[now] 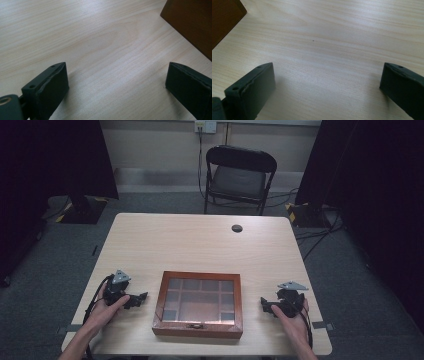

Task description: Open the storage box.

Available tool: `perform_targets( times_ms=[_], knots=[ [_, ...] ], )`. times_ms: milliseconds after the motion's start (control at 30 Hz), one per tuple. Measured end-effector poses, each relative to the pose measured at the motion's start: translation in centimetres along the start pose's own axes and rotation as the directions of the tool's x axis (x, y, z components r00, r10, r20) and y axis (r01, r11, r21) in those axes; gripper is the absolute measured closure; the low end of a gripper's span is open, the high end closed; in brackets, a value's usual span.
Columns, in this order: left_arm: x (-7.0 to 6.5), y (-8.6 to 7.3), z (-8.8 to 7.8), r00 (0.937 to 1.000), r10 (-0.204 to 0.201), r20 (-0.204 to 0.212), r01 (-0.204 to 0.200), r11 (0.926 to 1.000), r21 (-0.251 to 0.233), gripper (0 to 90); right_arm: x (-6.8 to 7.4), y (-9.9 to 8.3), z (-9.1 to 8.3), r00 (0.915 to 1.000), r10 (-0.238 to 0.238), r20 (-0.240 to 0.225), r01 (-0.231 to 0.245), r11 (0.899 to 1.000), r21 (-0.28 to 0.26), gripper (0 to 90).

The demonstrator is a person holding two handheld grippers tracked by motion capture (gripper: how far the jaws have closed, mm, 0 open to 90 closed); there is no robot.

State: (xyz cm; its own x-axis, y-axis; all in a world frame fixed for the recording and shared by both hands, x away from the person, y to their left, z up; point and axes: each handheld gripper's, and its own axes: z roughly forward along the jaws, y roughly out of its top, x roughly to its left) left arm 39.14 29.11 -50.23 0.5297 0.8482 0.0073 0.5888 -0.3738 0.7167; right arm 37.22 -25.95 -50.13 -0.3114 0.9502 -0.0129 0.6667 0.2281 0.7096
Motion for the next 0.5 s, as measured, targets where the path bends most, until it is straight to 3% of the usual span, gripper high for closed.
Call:
perform_targets(
  times_ms=[233,267,300,333,467,500],
  knots=[
    [0.01,0.00,0.00,1.0000,0.000,0.001,0.000,1.0000,0.000,3.8,0.07,-0.03,-0.10,1.0000,0.005,-0.002,-0.005,1.000,-0.003,1.2],
    [0.01,0.00,0.01,1.0000,0.001,0.000,-0.001,1.0000,0.000,3.8,0.16,0.05,-0.28,0.9999,-0.002,-0.014,0.002,1.000,-0.002,10.2],
    [0.01,0.00,0.01,1.0000,0.001,0.000,-0.001,1.0000,0.000,3.8,0.16,0.05,-0.28,0.9999,-0.002,-0.014,0.002,1.000,-0.002,10.2],
    [0.00,0.00,0.00,1.0000,0.000,0.000,0.000,1.0000,0.000,3.8,0.23,0.13,-0.46,0.9998,-0.008,-0.018,0.008,1.000,-0.007,17.8],
    [-0.03,0.01,0.03,1.0000,0.001,-0.004,-0.001,1.0000,-0.001,3.7,0.43,0.54,-0.91,0.9971,-0.011,-0.075,0.012,1.000,0.014,27.7],
    [-0.02,0.00,0.03,1.0000,0.001,-0.004,-0.001,1.0000,-0.001,3.7,0.46,0.59,-0.96,0.9966,-0.012,-0.082,0.013,1.000,0.020,26.6]
  ],
)
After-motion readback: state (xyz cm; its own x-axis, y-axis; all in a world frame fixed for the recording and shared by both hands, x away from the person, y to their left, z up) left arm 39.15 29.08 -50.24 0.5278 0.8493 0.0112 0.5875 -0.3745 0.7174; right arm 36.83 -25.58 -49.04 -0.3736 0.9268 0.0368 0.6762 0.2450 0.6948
